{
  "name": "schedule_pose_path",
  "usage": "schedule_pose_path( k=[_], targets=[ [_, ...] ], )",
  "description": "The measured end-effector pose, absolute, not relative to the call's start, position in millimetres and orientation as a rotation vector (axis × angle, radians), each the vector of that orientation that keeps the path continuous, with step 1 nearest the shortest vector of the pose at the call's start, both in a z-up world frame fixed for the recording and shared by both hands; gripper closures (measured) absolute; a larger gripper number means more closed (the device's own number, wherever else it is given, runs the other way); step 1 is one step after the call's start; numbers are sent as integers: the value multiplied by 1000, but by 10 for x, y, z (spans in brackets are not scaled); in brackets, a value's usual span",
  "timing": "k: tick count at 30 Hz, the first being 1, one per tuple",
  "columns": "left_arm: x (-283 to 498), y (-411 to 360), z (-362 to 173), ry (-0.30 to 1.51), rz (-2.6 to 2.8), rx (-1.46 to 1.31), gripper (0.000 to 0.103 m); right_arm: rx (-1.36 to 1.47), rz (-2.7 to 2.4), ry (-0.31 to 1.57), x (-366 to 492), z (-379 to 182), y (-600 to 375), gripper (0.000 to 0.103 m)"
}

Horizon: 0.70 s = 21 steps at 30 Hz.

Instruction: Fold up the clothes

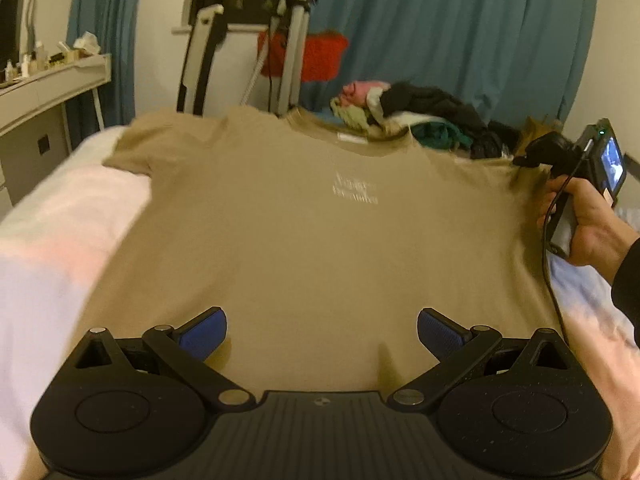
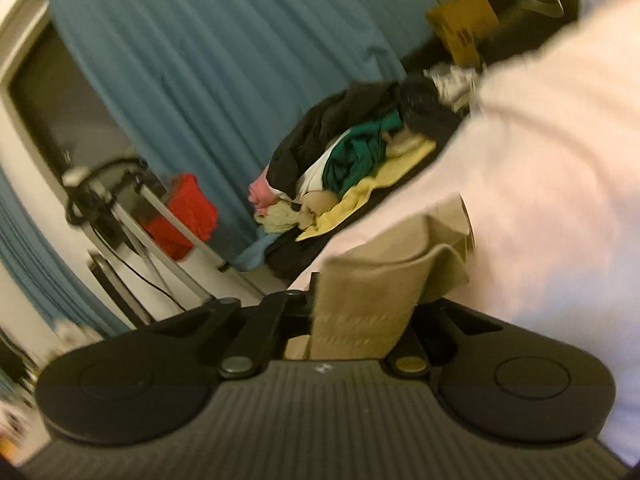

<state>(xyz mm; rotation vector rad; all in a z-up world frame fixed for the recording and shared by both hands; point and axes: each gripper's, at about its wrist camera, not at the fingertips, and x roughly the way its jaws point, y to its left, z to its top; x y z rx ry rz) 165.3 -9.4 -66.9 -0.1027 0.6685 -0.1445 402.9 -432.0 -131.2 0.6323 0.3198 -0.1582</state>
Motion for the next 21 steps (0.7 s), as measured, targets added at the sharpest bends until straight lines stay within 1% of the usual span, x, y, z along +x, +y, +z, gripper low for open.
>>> schedule_pose_path(
  k=[6,10,12,16,21],
  targets=[
    [1540,232,-333,593,-101,-136,1,385,-220,299,4019,-727,-3573,95],
    [1601,465,-227,574,-54,-133,0,197,-210,295,4155,-545,-2809,95],
    [1631,600,-242,574,-18,-130,1,80,-172,294,4261,-549,-2368,95],
    [1719,905,-277,577,32,-184,0,-127,-35,294,4452,-734,-1548,95],
    [1865,1060,-465,627,41,-207,1,-196,73,373,4630,-1089,-994,95]
  ],
)
